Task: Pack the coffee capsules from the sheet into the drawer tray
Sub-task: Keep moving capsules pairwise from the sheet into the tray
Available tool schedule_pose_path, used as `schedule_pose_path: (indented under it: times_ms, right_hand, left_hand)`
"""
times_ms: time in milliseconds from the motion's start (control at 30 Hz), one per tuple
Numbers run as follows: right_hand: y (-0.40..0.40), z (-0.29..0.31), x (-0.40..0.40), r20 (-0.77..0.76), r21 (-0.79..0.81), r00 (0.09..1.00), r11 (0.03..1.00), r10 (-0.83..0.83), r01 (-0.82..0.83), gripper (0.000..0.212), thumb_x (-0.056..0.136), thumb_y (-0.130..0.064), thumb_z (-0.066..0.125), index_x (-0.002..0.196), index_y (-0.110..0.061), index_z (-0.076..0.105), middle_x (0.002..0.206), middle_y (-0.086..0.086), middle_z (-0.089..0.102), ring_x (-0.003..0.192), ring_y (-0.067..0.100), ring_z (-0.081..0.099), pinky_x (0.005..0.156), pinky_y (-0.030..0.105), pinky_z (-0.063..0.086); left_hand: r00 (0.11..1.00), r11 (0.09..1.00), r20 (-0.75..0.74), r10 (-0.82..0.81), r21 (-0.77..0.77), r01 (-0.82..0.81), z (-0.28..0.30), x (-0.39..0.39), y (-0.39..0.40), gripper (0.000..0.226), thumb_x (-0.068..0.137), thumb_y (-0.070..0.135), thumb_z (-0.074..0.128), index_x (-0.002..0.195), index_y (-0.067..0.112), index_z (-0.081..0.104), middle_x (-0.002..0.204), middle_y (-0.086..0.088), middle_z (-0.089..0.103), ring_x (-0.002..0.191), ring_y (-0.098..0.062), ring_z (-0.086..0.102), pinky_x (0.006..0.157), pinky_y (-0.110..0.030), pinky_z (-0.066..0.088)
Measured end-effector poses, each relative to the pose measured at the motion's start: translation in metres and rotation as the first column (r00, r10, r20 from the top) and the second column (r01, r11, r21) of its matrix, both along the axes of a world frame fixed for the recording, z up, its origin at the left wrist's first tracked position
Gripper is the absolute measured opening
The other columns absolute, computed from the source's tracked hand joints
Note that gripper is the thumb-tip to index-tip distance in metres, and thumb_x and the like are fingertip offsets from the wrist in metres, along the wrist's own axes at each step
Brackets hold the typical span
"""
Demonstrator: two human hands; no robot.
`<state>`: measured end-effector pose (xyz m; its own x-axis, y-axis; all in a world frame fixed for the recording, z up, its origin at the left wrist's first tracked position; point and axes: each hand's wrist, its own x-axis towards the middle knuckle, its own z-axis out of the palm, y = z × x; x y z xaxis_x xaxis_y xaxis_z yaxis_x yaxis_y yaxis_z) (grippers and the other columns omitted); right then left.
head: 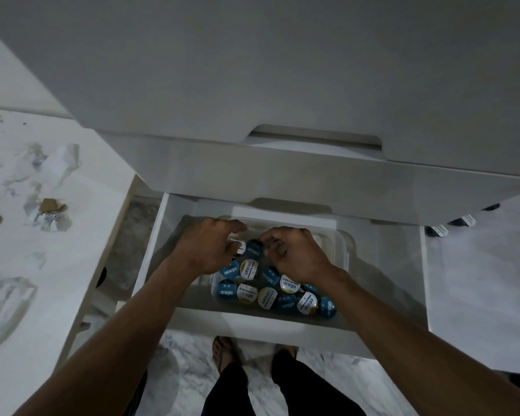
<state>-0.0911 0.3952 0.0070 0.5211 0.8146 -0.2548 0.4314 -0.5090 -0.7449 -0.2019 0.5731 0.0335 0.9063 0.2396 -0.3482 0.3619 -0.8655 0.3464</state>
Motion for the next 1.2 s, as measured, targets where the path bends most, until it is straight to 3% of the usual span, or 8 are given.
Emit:
schedule_pose_path:
  times_ms: [67, 133, 233, 433, 600, 800, 967, 1200]
  right_hand:
    - [-0.004, 0.006, 0.002, -0.014, 0.036, 0.999, 0.999, -0.039, 0.039, 0.031, 0.088, -0.009, 0.066, 0.118, -0.016, 0.067, 0.113, -0.002, 0.069, 0.095, 0.006, 0.061, 0.074, -0.001, 0.042]
    - [-0.009, 0.012, 0.003, -0.055, 0.078, 0.996, 0.994, -0.076, 0.08, 0.033, 0.087, -0.011, 0.069, 0.119, -0.017, 0.067, 0.114, -0.005, 0.069, 0.093, 0.004, 0.063, 0.068, -0.005, 0.039]
    - [-0.019, 0.023, 0.001, -0.098, 0.134, 0.989, 0.984, -0.107, 0.119, 0.034, 0.085, -0.02, 0.073, 0.118, -0.023, 0.067, 0.112, -0.008, 0.069, 0.087, -0.001, 0.065, 0.068, -0.002, 0.041]
    - [-0.052, 0.05, -0.006, -0.167, 0.218, 0.975, 0.958, -0.15, 0.185, 0.042, 0.08, -0.033, 0.079, 0.118, -0.022, 0.067, 0.102, -0.011, 0.069, 0.08, -0.004, 0.066, 0.069, 0.006, 0.048]
    - [-0.097, 0.074, -0.018, -0.159, 0.277, 0.969, 0.933, -0.192, 0.23, 0.041, 0.081, -0.032, 0.078, 0.118, -0.018, 0.067, 0.102, -0.006, 0.07, 0.079, -0.002, 0.066, 0.07, 0.006, 0.049]
    - [-0.196, 0.108, -0.017, -0.115, 0.289, 0.948, 0.903, -0.297, 0.318, 0.037, 0.085, -0.031, 0.074, 0.118, -0.016, 0.066, 0.103, -0.003, 0.07, 0.082, 0.001, 0.065, 0.069, 0.002, 0.046]
    - [-0.289, 0.123, 0.004, -0.039, 0.244, 0.916, 0.885, -0.4, 0.397, 0.033, 0.085, -0.033, 0.073, 0.115, -0.019, 0.067, 0.097, -0.006, 0.071, 0.073, -0.008, 0.064, 0.065, 0.003, 0.046]
    - [-0.409, 0.13, 0.082, 0.001, 0.252, 0.808, 0.782, -0.589, 0.57, 0.036, 0.086, -0.034, 0.072, 0.117, -0.019, 0.067, 0.099, -0.005, 0.072, 0.079, -0.004, 0.066, 0.063, 0.005, 0.048]
  left_hand:
    - [0.998, 0.998, 0.028, 0.063, -0.011, -0.063, 0.004, -0.004, -0.006, 0.04, 0.093, 0.032, 0.061, 0.131, 0.031, 0.053, 0.119, -0.003, 0.067, 0.1, -0.02, 0.063, 0.093, -0.044, 0.052]
    - [0.988, 0.992, 0.089, 0.127, -0.02, -0.126, 0.01, -0.008, -0.013, 0.036, 0.091, 0.032, 0.064, 0.126, 0.03, 0.057, 0.11, -0.002, 0.07, 0.09, -0.018, 0.064, 0.088, -0.041, 0.054]
    - [0.964, 0.976, 0.15, 0.218, -0.042, -0.214, 0.023, -0.013, -0.031, 0.034, 0.09, 0.036, 0.064, 0.123, 0.028, 0.062, 0.107, 0.001, 0.073, 0.082, -0.015, 0.068, 0.085, -0.04, 0.057]
    - [0.898, 0.931, 0.246, 0.363, -0.128, -0.341, 0.051, -0.03, -0.076, 0.037, 0.083, 0.04, 0.069, 0.118, 0.029, 0.067, 0.111, 0.005, 0.074, 0.09, -0.013, 0.072, 0.084, -0.04, 0.059]
    - [0.852, 0.908, 0.315, 0.417, -0.191, -0.373, 0.073, -0.031, -0.117, 0.032, 0.084, 0.029, 0.074, 0.115, 0.022, 0.07, 0.111, 0.004, 0.073, 0.086, -0.008, 0.071, 0.08, -0.027, 0.057]
    - [0.828, 0.912, 0.4, 0.393, -0.284, -0.296, 0.087, -0.012, -0.215, 0.028, 0.084, 0.029, 0.074, 0.109, 0.018, 0.071, 0.103, 0.008, 0.07, 0.075, -0.005, 0.068, 0.076, -0.026, 0.056]
    - [0.832, 0.935, 0.458, 0.313, -0.301, -0.187, 0.094, 0.012, -0.298, 0.022, 0.082, 0.03, 0.077, 0.101, 0.02, 0.073, 0.095, 0.009, 0.074, 0.075, -0.004, 0.07, 0.077, -0.026, 0.056]
    - [0.813, 0.943, 0.526, 0.251, -0.321, -0.084, 0.108, 0.111, -0.394, 0.023, 0.081, 0.032, 0.076, 0.103, 0.025, 0.072, 0.094, 0.018, 0.07, 0.075, 0.005, 0.065, 0.077, -0.029, 0.057]
